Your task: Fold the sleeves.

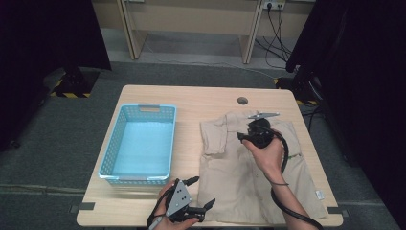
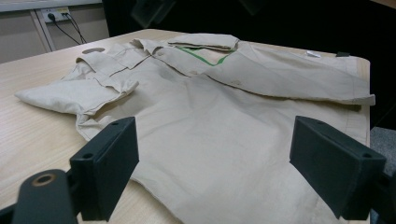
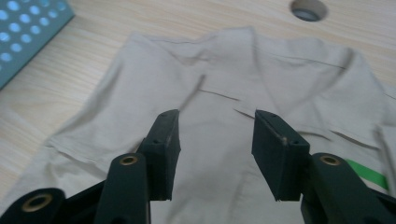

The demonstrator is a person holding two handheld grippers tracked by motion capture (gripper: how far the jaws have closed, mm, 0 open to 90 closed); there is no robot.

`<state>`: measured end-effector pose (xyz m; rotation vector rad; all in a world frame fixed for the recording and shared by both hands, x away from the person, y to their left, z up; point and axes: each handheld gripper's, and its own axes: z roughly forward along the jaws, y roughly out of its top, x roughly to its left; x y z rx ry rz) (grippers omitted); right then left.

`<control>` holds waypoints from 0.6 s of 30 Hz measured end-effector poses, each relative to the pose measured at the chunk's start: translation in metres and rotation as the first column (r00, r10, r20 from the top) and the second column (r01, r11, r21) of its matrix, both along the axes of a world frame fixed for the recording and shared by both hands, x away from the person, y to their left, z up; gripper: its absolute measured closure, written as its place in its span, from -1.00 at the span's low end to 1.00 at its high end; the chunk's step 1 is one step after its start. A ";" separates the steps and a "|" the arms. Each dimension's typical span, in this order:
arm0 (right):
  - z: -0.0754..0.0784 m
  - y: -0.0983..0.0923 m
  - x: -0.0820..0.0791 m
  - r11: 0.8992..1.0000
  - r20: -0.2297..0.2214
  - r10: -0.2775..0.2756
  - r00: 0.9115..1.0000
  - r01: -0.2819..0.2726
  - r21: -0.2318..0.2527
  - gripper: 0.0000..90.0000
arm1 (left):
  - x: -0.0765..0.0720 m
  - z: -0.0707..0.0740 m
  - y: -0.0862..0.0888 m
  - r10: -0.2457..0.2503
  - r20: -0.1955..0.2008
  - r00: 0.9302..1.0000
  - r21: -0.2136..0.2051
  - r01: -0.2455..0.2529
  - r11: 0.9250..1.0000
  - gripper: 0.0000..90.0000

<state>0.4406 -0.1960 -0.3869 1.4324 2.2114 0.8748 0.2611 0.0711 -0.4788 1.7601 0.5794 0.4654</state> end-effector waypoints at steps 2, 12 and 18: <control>0.000 -0.014 -0.001 1.000 -0.002 -0.024 1.000 0.024 0.008 0.10 | 0.000 0.000 0.000 0.001 -0.003 1.000 -0.004 -0.001 1.000 -0.67; 0.003 -0.072 -0.011 0.993 0.019 -0.113 0.993 0.113 0.030 0.00 | 0.002 0.000 0.002 0.003 -0.028 1.000 -0.023 -0.003 1.000 -0.68; 0.001 -0.085 -0.015 0.991 0.021 -0.130 0.991 0.129 0.037 0.00 | 0.003 0.000 0.003 -0.001 -0.037 0.999 -0.033 -0.001 0.999 -0.69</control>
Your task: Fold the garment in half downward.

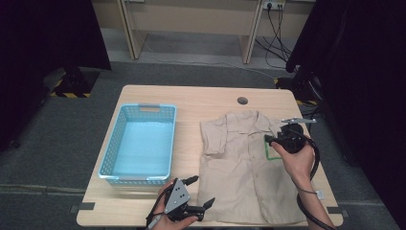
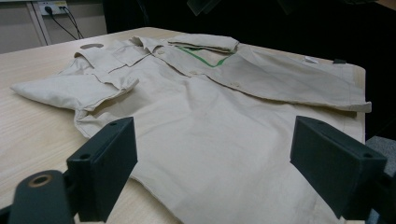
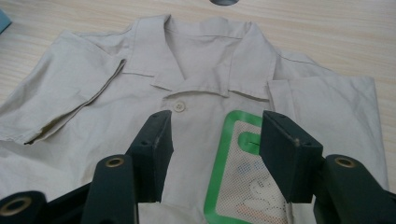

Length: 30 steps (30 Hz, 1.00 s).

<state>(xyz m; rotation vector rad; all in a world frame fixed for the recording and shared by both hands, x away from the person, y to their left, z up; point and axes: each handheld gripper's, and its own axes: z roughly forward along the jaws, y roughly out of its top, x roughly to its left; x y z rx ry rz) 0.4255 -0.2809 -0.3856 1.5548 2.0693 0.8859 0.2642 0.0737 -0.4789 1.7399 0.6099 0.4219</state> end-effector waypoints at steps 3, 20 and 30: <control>-0.001 -0.003 0.000 1.000 0.000 -0.004 1.000 0.004 0.003 -0.01 | 0.001 0.000 0.001 0.003 -0.008 1.000 -0.004 -0.003 1.000 -0.70; -0.014 -0.040 0.003 0.999 0.014 -0.049 0.999 0.049 -0.013 -0.04 | 0.034 0.038 -0.008 -0.028 -0.033 0.999 0.015 0.029 0.999 -0.68; -0.018 -0.058 0.028 0.997 -0.006 -0.075 0.997 0.075 -0.030 -0.04 | 0.116 0.067 -0.036 0.006 -0.113 0.994 0.076 0.003 0.997 -0.63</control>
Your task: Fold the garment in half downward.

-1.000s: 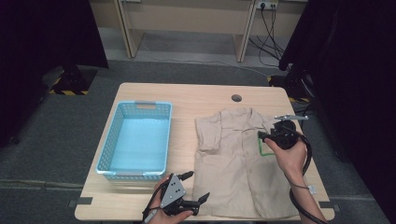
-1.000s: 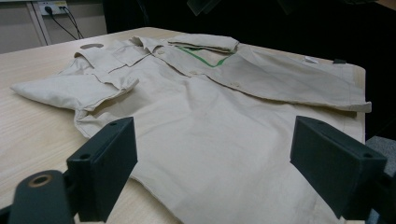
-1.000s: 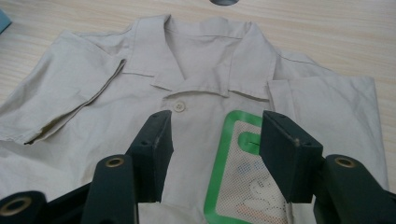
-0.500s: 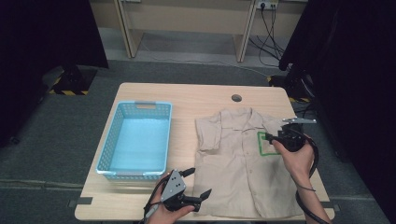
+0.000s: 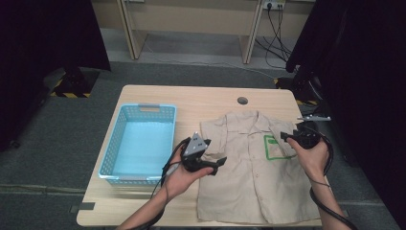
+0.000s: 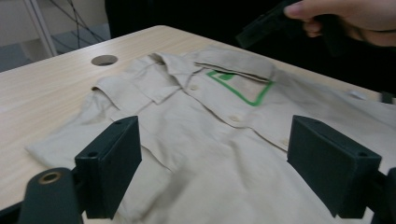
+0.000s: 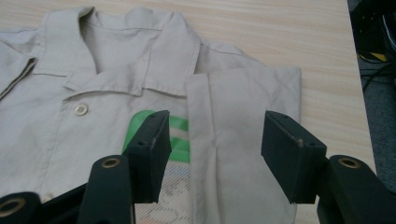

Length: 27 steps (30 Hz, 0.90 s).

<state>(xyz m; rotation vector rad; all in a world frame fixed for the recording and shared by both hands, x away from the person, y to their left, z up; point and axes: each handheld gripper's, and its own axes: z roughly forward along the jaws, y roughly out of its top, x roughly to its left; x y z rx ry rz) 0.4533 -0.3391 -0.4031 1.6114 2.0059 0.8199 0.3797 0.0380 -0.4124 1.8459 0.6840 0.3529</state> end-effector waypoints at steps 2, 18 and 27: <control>-0.001 -0.001 0.007 1.000 -0.001 0.003 1.000 -0.003 -0.004 -0.04 | 0.019 -0.001 -0.004 0.007 -0.031 1.000 0.001 -0.007 1.000 -0.61; -0.010 -0.007 0.074 0.996 -0.044 0.016 0.999 -0.020 -0.083 -0.01 | 0.136 -0.020 -0.031 0.206 -0.128 0.970 0.138 -0.188 0.972 -0.56; -0.031 -0.010 0.099 0.994 -0.092 0.019 0.996 -0.028 -0.103 -0.01 | 0.168 -0.042 -0.044 0.252 -0.153 0.956 0.226 -0.214 0.950 -0.53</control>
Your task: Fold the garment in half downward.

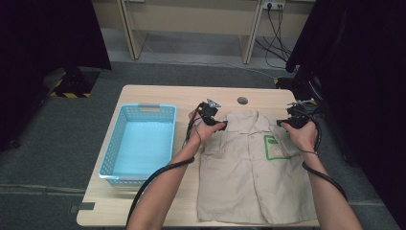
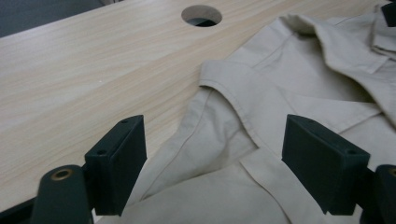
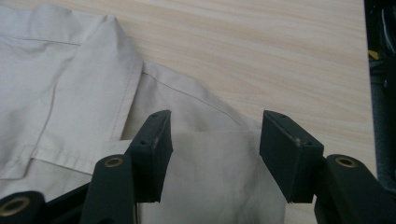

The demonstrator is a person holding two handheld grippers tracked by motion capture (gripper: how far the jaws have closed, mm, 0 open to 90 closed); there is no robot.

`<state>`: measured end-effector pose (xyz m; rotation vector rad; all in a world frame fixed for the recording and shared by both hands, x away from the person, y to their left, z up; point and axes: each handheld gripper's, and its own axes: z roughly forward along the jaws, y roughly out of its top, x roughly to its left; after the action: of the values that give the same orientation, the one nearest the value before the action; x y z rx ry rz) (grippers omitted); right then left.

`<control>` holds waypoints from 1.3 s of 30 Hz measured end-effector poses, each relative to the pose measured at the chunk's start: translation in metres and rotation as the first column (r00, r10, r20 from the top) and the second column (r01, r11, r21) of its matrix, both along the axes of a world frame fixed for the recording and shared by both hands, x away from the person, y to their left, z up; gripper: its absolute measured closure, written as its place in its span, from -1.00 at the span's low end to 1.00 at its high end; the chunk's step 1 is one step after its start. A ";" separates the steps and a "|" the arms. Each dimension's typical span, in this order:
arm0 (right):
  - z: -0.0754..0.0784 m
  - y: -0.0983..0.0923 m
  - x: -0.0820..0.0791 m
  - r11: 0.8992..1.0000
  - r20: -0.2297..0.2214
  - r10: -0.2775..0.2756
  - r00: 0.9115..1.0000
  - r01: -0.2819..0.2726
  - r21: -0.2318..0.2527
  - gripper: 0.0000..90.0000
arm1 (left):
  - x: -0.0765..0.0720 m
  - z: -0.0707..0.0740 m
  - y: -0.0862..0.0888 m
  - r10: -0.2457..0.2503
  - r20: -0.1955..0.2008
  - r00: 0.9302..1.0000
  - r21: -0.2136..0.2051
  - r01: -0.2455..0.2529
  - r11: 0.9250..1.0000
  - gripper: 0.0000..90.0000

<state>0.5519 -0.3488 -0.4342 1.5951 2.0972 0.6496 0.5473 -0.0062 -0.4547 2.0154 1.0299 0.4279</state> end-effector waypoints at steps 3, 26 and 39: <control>-0.004 0.001 0.005 1.000 -0.014 -0.002 1.000 0.002 0.001 -0.01 | 0.005 -0.007 -0.002 0.015 -0.019 1.000 0.017 -0.014 1.000 -0.53; -0.017 0.012 0.015 0.997 -0.065 0.078 0.995 -0.076 0.022 0.84 | 0.013 -0.025 -0.010 -0.053 0.001 0.999 0.041 0.053 0.998 0.17; -0.009 0.021 0.006 0.997 -0.127 0.056 0.990 -0.048 0.065 1.00 | 0.009 -0.019 -0.016 -0.058 -0.053 0.997 0.042 0.060 0.997 0.98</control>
<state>0.5582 -0.3278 -0.4434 1.6606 2.2387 0.6502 0.5564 -0.0223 -0.4739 2.0994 0.9976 0.3714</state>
